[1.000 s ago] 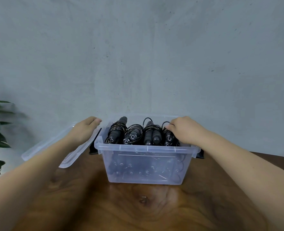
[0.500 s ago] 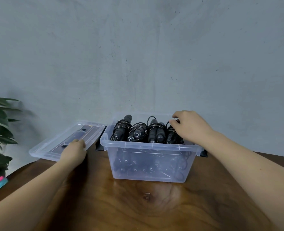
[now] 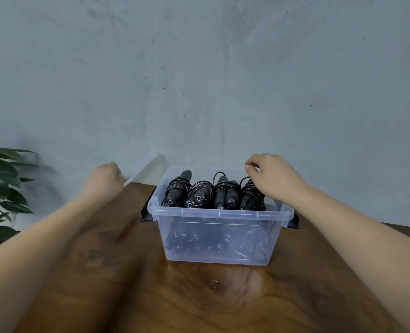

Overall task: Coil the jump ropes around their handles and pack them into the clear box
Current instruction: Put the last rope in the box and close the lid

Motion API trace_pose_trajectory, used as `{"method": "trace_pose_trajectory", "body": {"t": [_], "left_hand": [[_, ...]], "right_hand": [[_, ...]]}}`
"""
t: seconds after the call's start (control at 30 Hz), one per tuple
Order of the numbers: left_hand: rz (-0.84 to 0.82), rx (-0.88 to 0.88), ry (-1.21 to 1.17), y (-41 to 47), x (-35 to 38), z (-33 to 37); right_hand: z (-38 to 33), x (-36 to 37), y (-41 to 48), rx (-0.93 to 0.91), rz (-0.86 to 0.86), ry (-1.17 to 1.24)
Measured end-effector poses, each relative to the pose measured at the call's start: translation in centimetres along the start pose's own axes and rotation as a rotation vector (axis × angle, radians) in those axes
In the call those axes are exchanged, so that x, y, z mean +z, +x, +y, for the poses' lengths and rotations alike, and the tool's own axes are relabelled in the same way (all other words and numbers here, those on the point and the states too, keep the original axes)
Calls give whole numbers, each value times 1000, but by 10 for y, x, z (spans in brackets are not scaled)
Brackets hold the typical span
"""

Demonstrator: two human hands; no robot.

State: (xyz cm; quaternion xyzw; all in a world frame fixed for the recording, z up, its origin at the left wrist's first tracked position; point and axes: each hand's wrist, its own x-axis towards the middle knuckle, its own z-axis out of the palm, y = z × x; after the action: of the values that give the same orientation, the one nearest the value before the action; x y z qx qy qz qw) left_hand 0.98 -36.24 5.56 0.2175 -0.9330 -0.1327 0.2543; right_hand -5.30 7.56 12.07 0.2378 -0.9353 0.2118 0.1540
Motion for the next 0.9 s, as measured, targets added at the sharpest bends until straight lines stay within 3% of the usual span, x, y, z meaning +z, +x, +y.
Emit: {"method": "trace_pose_trajectory", "body": {"t": [0.33,0.53,0.7,0.8,0.9], "left_hand": [[151,273,-185,-13,-141,106],[74,398,-336,-42,-168,147],[-57,461,-572,-53,-170,163],[-104,491,-672,-54,-173,170],[-79,490,-765,-51,-175,180]], "right_hand": [[-16,-10,6,-4,13,206],[-4,-20,15,76,99,301],[30,-31,15,258,71,626],[50,-36,13,241,17,775],[60,-37,8,147,82,837]]}}
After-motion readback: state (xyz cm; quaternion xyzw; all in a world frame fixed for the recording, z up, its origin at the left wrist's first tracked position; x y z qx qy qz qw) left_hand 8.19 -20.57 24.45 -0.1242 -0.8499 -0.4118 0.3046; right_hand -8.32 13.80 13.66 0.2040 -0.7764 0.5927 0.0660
